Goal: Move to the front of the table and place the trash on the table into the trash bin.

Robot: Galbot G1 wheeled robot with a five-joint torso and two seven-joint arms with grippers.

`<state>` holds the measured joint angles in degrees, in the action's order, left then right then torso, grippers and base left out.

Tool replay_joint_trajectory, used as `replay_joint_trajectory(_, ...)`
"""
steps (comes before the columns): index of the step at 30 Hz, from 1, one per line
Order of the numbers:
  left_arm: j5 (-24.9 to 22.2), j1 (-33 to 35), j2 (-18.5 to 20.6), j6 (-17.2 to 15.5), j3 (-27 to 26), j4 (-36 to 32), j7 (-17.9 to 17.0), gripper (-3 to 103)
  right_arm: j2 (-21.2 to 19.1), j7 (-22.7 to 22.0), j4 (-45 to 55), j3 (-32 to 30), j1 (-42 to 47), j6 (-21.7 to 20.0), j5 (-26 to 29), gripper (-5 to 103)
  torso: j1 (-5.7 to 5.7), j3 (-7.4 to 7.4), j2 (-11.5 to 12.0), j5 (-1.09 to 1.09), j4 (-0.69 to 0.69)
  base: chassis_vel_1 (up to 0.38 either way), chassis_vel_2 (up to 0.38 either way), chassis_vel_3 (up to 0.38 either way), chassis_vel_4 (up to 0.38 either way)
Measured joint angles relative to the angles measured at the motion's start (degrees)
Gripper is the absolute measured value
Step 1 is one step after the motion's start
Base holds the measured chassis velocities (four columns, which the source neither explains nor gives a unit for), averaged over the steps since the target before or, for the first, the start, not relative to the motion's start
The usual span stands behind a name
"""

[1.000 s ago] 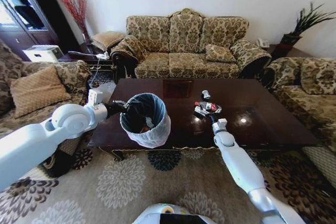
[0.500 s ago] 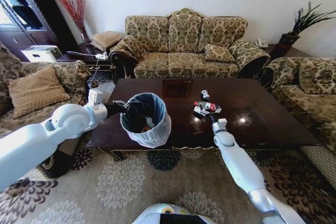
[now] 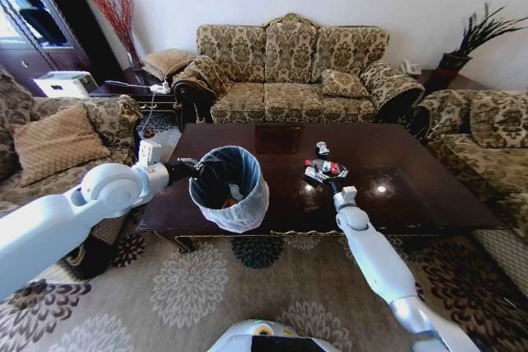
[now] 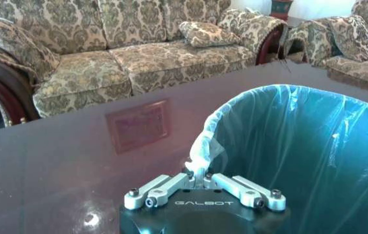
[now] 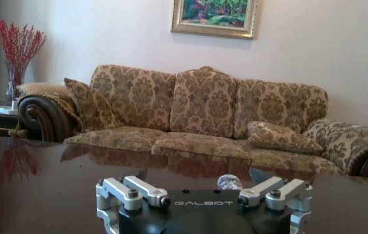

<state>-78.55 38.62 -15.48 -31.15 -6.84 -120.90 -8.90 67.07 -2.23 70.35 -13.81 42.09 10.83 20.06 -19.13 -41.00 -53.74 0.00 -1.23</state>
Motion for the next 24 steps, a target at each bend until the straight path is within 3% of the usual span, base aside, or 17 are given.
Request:
replay_joint_trajectory(22,0.0,0.0,0.0,0.0,0.0,0.0,0.0,0,0.0,0.0,0.0,0.0,0.0,-0.1,0.0,100,0.00,0.00,0.0,0.00,0.00,0.000,0.000,0.000,0.000)
replay_joint_trajectory(24,0.0,0.0,0.0,0.0,0.0,0.0,0.0,0,0.2,0.0,0.3,0.0,-0.3,-1.9,0.5,100,0.00,0.00,0.0,0.00,0.02,0.000,0.000,0.000,0.000)
